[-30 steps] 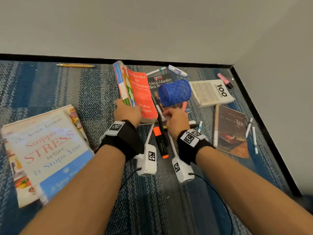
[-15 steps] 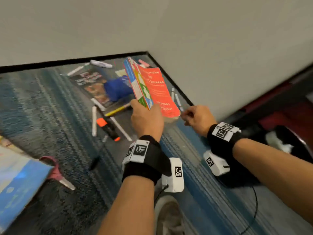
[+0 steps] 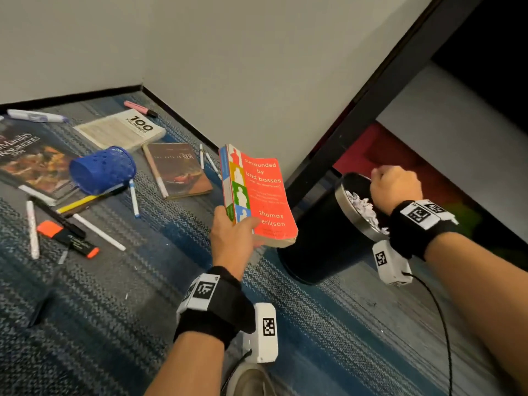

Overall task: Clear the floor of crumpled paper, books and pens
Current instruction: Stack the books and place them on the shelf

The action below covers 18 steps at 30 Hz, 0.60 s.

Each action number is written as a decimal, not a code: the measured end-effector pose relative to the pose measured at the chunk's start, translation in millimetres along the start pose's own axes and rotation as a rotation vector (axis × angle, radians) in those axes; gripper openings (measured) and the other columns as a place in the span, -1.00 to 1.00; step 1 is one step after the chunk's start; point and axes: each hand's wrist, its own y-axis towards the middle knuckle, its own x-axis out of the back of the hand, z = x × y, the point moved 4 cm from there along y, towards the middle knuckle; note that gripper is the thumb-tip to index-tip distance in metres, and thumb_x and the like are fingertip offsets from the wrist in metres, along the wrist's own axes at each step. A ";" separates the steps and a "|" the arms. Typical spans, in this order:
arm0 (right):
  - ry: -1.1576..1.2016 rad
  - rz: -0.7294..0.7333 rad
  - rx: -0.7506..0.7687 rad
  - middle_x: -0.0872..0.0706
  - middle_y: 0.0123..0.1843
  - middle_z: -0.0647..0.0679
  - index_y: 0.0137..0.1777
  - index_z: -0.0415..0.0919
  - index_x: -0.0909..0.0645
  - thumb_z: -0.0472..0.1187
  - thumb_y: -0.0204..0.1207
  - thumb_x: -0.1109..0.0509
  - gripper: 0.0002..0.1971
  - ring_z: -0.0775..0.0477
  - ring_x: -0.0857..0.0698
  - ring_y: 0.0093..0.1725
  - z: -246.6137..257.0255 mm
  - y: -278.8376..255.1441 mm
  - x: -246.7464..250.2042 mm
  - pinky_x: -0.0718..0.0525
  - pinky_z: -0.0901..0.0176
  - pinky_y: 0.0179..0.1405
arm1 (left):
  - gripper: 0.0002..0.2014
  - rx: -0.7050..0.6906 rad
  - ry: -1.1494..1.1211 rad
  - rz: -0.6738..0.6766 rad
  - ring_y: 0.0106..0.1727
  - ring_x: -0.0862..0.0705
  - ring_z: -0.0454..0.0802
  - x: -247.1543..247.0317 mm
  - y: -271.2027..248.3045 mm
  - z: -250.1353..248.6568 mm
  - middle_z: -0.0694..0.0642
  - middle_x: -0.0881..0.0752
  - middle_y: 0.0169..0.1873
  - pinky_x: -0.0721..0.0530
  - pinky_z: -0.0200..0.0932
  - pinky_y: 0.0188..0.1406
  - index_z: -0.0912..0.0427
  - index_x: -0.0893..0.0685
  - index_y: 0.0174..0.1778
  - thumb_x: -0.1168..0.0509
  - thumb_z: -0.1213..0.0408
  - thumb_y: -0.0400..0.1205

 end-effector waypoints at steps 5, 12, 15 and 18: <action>0.123 0.064 0.487 -0.77 -0.13 -0.34 -0.24 -0.24 -0.65 0.10 0.63 -0.18 -0.55 -0.41 -0.72 -0.02 108.9 -29.3 -15.4 -0.63 -0.05 -0.06 | -0.76 -0.069 -0.032 -0.053 -0.08 -0.78 -0.01 30.7 -0.1 -22.9 0.06 -0.73 0.00 -0.76 -0.14 -0.37 0.14 -0.52 0.07 -0.38 0.40 0.56; 0.753 1.144 0.713 -0.76 0.03 0.07 0.23 0.06 -0.57 0.20 0.68 -0.02 -0.62 0.19 -0.77 -0.22 292.7 -178.5 -81.2 -0.72 0.28 -0.33 | -0.73 -0.243 -0.017 -0.325 -0.11 -0.79 0.05 172.3 -17.5 -69.9 0.02 -0.76 -0.04 -0.75 -0.10 -0.35 0.06 -0.47 0.02 -0.38 0.43 0.56; 1.017 1.393 0.700 -0.77 0.11 -0.11 0.34 -0.17 -0.55 -0.10 0.71 -0.15 -0.69 0.04 -0.81 -0.18 352.2 -248.3 -93.7 -0.80 0.16 -0.27 | -0.70 -0.268 0.006 -0.507 0.00 -0.78 0.11 250.1 -52.2 -74.1 0.06 -0.76 0.00 -0.77 -0.04 -0.19 0.00 -0.48 -0.02 -0.42 0.43 0.54; 0.953 1.366 1.011 -0.71 0.28 -0.24 0.41 -0.29 -0.52 -0.20 0.69 -0.21 -0.65 -0.18 -0.75 0.12 402.6 -314.1 -97.5 -0.72 -0.01 0.13 | -0.64 -0.279 0.023 -0.742 0.05 -0.78 0.11 318.7 -98.5 -72.0 0.12 -0.79 0.02 -0.74 0.12 0.10 0.09 -0.61 0.02 -0.55 0.32 0.37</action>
